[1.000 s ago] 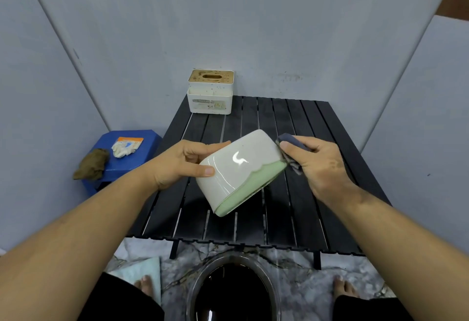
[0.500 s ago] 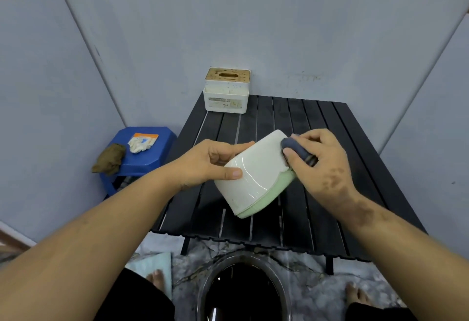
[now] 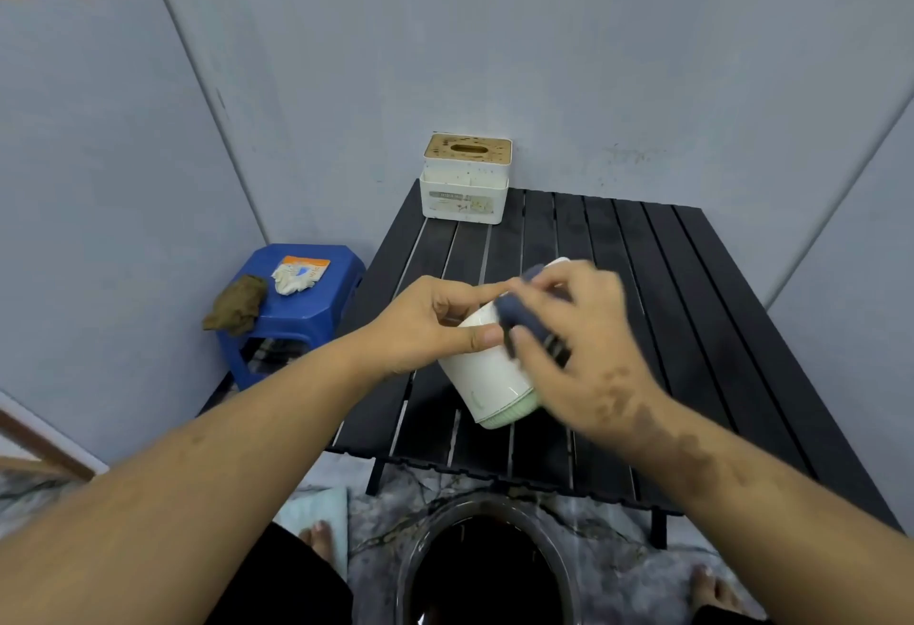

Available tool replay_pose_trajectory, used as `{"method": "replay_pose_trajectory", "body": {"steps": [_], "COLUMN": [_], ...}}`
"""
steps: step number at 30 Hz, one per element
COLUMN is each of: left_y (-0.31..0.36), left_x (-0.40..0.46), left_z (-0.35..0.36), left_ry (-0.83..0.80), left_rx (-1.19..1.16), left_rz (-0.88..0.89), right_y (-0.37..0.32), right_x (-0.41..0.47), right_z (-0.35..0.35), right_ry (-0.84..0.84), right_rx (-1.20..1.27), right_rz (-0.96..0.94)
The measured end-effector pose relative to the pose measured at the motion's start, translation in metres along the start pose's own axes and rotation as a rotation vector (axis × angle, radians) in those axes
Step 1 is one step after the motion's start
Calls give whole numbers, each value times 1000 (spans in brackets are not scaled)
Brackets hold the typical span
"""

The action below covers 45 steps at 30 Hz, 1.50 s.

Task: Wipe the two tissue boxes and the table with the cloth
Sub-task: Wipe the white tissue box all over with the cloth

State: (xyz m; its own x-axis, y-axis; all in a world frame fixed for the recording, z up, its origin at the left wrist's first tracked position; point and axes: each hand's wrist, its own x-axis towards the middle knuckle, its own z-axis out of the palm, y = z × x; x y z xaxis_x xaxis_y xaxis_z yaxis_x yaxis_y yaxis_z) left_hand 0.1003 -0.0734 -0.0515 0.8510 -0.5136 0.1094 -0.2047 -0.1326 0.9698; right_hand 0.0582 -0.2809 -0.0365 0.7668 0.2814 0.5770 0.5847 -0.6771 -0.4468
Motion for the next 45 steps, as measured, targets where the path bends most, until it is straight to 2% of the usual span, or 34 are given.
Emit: {"method": "replay_pose_trajectory", "body": {"steps": [2, 4, 9, 11, 13, 15, 19, 21, 26, 29, 32, 34, 36, 38, 40, 43, 45], "left_y": [0, 1, -1, 0, -1, 1, -1, -3, -2, -1, -1, -1, 0, 1, 1, 0, -1], "left_x": [-2, -3, -5, -7, -8, -9, -11, -12, -14, -15, -15, -15, -15, -15, -15, -14, -14], "left_z": [-2, -3, -1, -2, -4, -6, -7, -7, -8, -7, -6, -5, -4, -4, -4, -4, -4], "left_ry": [-23, -17, 0, 17, -1, -11, -4, -1, 2, -3, -15, -1, 23, 23, 10, -21, -28], "left_rx": [7, 3, 40, 42, 61, 63, 34, 50, 68, 16, 35, 52, 62, 57, 36, 23, 34], "left_rz": [26, 5, -47, -46, -22, -17, -59, -63, -39, -95, -103, -95, -86, -83, -92, -120, -113], "right_y": [-10, 4, 25, 4, -12, -7, 23, 15, -20, 7, 14, -6, -25, -22, 1, 28, 17], "right_x": [-2, 7, 16, 9, 3, 10, 25, 22, 13, 26, 26, 20, 12, 16, 24, 31, 26], "right_z": [1, -7, -16, -4, 3, -1, -19, -13, 3, -10, -13, -4, 1, -2, -7, -15, -10], "right_ry": [-104, -132, 22, 2, -115, -187, -64, -45, -221, -116, -61, -75, -167, -221, -129, -23, -26], "right_rx": [47, 40, -74, -83, -44, -21, -34, -106, -95, -51, -120, -118, -119, -93, -37, -100, -99], "right_rz": [-128, -174, 89, -1, -173, -253, 3, 44, -264, -83, 66, -43, -220, -280, -143, 109, 81]}}
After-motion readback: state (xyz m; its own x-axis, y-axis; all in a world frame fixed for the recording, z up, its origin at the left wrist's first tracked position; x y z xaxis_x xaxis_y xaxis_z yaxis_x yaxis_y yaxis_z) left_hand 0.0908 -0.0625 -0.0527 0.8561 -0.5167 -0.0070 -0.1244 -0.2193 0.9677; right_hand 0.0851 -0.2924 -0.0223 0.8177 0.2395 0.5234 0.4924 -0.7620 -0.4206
